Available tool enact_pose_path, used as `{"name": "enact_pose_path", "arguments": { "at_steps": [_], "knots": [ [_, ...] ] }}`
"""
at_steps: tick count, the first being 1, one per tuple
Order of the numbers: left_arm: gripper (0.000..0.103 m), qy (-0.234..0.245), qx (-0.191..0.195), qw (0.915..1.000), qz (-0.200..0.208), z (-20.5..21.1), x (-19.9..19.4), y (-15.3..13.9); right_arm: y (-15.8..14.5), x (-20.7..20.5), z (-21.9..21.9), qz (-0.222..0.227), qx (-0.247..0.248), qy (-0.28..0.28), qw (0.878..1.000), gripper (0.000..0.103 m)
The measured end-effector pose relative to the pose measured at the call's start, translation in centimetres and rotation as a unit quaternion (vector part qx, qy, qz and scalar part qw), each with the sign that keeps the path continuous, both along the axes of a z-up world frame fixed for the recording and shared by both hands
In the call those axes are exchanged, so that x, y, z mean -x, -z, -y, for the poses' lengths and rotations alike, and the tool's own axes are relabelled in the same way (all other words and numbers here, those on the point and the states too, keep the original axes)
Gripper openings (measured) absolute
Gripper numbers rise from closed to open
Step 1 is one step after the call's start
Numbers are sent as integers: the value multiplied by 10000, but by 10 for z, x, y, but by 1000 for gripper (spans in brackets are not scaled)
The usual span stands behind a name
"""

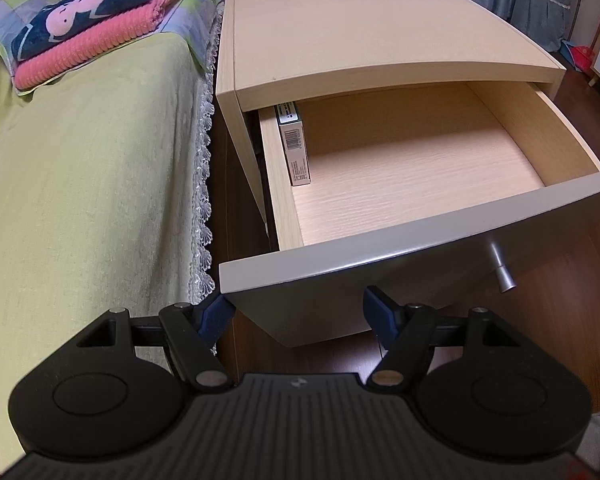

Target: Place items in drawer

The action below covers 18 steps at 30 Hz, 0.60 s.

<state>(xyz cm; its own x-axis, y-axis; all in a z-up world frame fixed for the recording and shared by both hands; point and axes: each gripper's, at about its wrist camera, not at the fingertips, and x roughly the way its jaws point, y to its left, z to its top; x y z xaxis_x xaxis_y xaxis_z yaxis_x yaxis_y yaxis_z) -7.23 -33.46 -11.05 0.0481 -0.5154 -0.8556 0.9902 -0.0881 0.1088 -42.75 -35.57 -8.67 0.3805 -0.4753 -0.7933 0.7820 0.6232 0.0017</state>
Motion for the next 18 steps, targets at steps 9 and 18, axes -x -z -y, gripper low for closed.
{"name": "enact_pose_path", "arguments": {
  "at_steps": [9,18],
  "knots": [
    [71,19,45,10000,0,14,-2,1,1,-2,13,17,87,127,9999,31],
    [71,7,76,10000,5,30,-3,0,3,-5,28,31,182,258,9995,31]
  ]
}}
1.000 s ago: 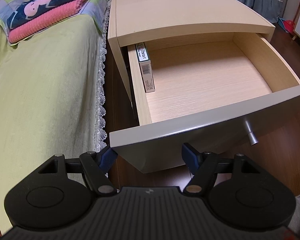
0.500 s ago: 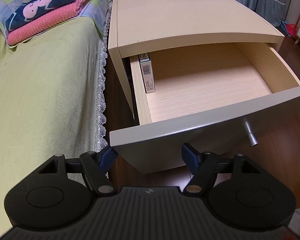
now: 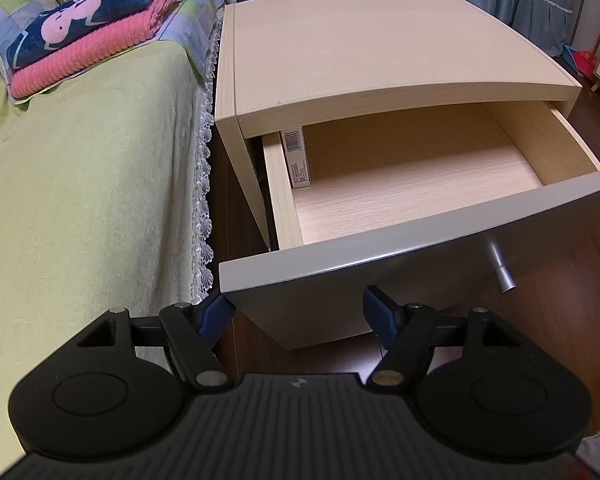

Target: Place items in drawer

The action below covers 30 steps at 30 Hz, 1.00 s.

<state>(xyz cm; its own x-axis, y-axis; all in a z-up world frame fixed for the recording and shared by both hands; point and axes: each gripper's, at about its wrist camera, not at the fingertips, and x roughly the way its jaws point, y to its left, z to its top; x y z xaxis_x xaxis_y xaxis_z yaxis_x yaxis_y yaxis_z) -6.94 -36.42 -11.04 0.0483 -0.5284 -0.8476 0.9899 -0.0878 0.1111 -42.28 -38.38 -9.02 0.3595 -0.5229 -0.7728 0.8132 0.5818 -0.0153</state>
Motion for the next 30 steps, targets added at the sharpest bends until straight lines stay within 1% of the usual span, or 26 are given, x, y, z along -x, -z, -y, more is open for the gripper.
{"name": "enact_pose_path", "arguments": {
  "at_steps": [8,23,30],
  "knots": [
    [71,-11,36,10000,-7,12,-1,0,1,-2,10,17,44,92,9999,31],
    [71,-86,83,9999,-25,21,-1,1,3,-3,18,30,123,136,9998,31],
    [71,-253,101,9996,-98,23,-2,0,5,-6,19,36,199,287,9994,31]
  ]
}}
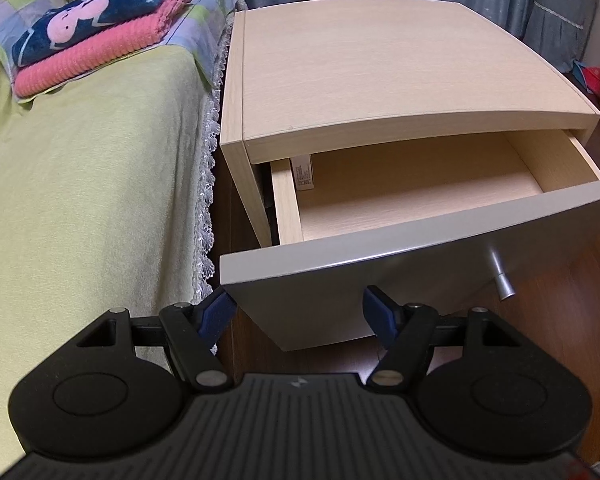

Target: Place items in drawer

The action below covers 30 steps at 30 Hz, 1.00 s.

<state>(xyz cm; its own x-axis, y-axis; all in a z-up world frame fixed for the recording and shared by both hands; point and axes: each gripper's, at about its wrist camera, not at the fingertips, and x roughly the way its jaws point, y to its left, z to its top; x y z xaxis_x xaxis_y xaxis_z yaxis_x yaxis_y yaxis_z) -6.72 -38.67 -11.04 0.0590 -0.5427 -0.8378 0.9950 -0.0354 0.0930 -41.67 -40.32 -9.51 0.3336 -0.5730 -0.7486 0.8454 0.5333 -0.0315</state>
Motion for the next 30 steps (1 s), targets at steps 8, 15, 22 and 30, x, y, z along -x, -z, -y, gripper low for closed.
{"name": "enact_pose_path", "arguments": {
  "at_steps": [8,15,22,30],
  "knots": [
    [71,-616,-17,9976,-305,-22,-1,-11,-12,3,-23,412,73,1047,9936,32],
    [71,-973,123,9926,-715,-49,19,-15,-5,-10,-56,1012,-71,1847,9775,38],
    [71,-1082,207,9907,-794,-51,51,-4,11,-44,-59,1013,97,1825,9779,37],
    [71,-1296,194,9888,-708,-40,62,23,23,-56,-51,738,167,1853,9798,37]
  ]
}}
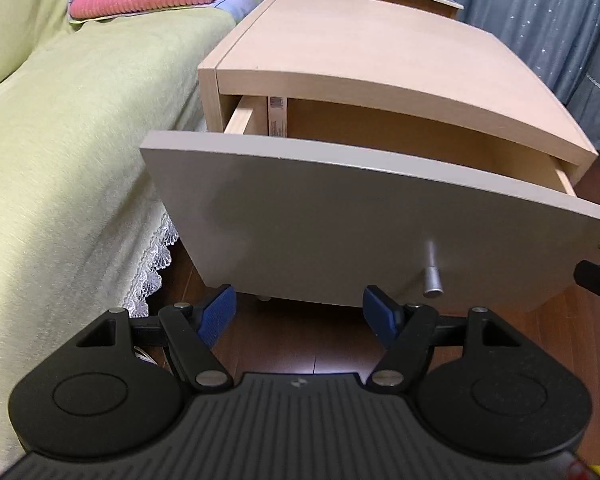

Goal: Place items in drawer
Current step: 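Press both grippers against the drawer front, sliding it into the cabinet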

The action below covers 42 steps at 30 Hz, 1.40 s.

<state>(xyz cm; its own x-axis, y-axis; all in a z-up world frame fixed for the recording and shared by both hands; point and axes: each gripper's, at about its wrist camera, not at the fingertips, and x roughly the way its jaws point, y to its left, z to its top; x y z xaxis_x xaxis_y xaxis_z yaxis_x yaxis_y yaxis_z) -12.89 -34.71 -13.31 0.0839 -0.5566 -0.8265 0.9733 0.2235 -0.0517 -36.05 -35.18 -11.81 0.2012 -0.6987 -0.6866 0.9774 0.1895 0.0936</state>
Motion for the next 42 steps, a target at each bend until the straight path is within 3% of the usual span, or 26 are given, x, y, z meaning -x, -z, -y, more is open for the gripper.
{"name": "enact_pose_path", "arguments": {
  "at_steps": [24,42],
  "knots": [
    [71,76,223,9997,89,26,0,36,29,-11,9,-540,-26,160,9984,37],
    [71,25,263,9996,130,36,4,38,28,-11,22,-429,102,270,9987,36]
  ]
}}
